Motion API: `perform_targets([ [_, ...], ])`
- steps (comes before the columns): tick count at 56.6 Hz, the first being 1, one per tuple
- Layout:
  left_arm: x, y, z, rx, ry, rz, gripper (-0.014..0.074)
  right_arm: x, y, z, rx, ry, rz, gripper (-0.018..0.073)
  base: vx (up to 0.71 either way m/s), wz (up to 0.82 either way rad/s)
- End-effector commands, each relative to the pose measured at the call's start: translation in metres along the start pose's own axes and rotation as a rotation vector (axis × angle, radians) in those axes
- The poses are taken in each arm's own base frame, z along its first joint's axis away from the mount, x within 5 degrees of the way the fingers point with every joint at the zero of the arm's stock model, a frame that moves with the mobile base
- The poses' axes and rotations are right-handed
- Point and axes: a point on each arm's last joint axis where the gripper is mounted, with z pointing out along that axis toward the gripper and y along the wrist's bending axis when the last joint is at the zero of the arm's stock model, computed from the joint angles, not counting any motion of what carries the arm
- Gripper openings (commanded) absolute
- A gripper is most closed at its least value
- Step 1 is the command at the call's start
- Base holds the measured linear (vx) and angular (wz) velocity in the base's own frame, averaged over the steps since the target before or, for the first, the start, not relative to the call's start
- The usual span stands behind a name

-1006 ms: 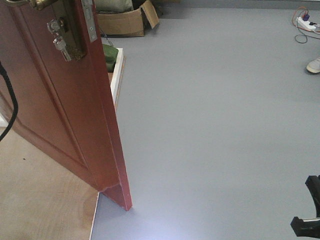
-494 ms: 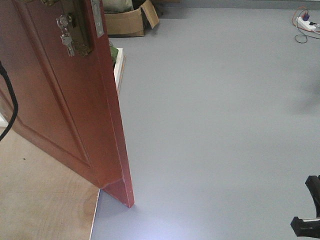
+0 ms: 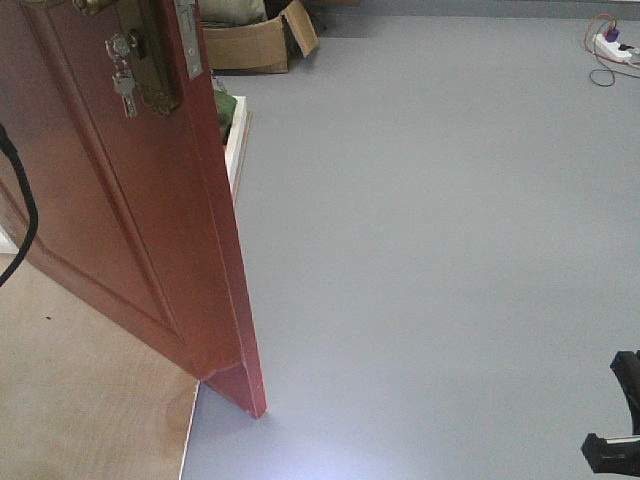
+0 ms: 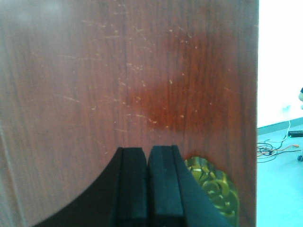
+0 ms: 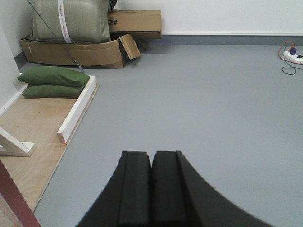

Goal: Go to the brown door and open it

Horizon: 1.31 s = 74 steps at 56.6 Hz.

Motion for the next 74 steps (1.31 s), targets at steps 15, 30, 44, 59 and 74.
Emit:
perform_targets([
  [15,-0.0240,-0.0071,-0.0069,0.040,-0.100,0.091,0.0048,-0.0058,-0.0005,-0.0001,0.005,-0.078,-0.010,0.0000,0.00,0.00],
  [30,-0.0243,-0.0068,-0.0070,0.034,-0.103,0.140,0.0049,-0.0058,-0.0005,-0.0001,0.005,-0.078,-0.010,0.0000,0.00,0.00],
  [44,-0.0291,-0.0011,-0.0075,-0.013,-0.155,-0.113,0.0049,-0.0058,-0.0005,-0.0001,0.005,-0.078,-0.010,0.0000,0.00,0.00],
  [59,-0.0292,-0.0011,-0.0075,-0.015,-0.156,-0.087,0.0052,-0.0058,-0.0005,-0.0001,0.005,-0.078,-0.010,0.0000,0.00,0.00],
  [74,-0.0291,-0.0011,-0.0075,-0.016,-0.155,-0.085,0.0052,-0.0058,-0.0005,-0.0001,0.005,-0.078,-0.010,0.0000,0.00,0.00],
])
